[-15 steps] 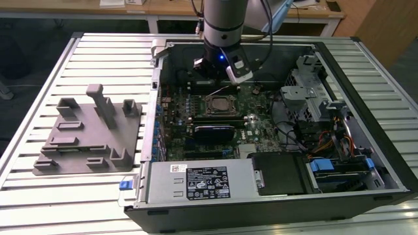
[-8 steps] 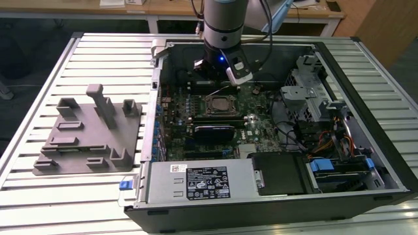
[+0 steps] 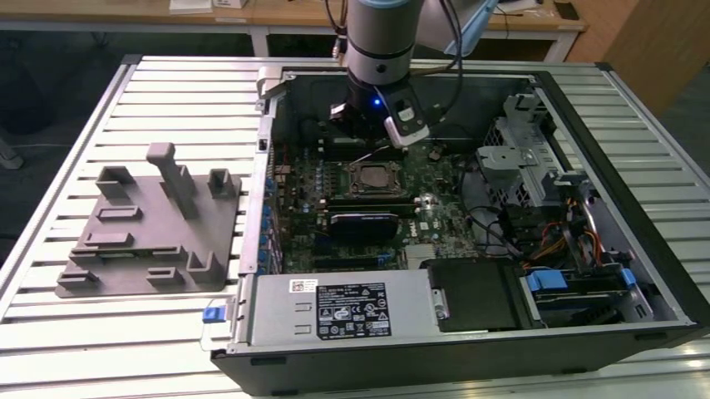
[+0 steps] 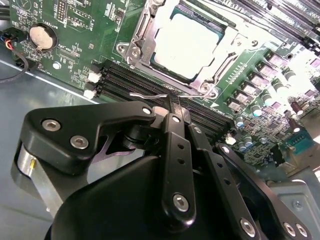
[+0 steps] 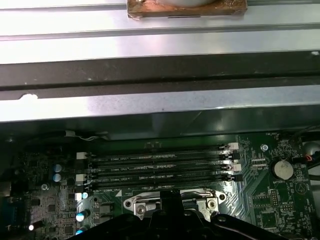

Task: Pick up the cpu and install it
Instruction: 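Install the first cpu locking lever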

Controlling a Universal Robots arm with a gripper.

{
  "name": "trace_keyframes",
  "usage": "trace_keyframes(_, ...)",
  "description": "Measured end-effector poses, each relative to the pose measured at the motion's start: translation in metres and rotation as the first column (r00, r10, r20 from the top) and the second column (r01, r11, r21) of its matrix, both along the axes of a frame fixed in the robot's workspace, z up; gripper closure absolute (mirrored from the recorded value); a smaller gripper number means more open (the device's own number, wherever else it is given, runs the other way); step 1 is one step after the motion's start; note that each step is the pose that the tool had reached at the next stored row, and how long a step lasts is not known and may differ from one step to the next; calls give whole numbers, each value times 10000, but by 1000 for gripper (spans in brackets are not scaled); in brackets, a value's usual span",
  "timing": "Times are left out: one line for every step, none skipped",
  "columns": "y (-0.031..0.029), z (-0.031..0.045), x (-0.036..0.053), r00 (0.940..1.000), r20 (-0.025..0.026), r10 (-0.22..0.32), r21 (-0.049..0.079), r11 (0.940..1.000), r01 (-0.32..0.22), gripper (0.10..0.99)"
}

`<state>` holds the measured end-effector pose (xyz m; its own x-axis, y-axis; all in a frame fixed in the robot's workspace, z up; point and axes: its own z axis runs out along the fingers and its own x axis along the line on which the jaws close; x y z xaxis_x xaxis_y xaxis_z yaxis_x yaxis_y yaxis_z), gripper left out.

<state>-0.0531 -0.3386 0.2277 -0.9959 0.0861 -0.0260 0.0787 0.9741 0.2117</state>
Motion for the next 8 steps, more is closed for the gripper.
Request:
trace_keyframes(0, -4, 2, 10000, 0, 1, -3, 10000, -1, 980)
trace_keyframes(0, -8, 5, 10000, 0, 1, -6, 10000, -1, 980)
trace_keyframes(0, -12, 7, 10000, 0, 1, -10, 10000, -1, 980)
trace_keyframes(0, -16, 9, 10000, 0, 0, -15, 10000, 0, 980)
trace_keyframes(0, -21, 12, 10000, 0, 0, -20, 10000, 0, 980)
trace_keyframes(0, -24, 14, 10000, 0, 0, -28, 10000, 0, 980)
trace_keyframes(0, -28, 16, 10000, 0, -1, -33, 10000, 1, 980)
trace_keyframes(0, -33, 18, 10000, 0, -1, -41, 10000, 1, 980)
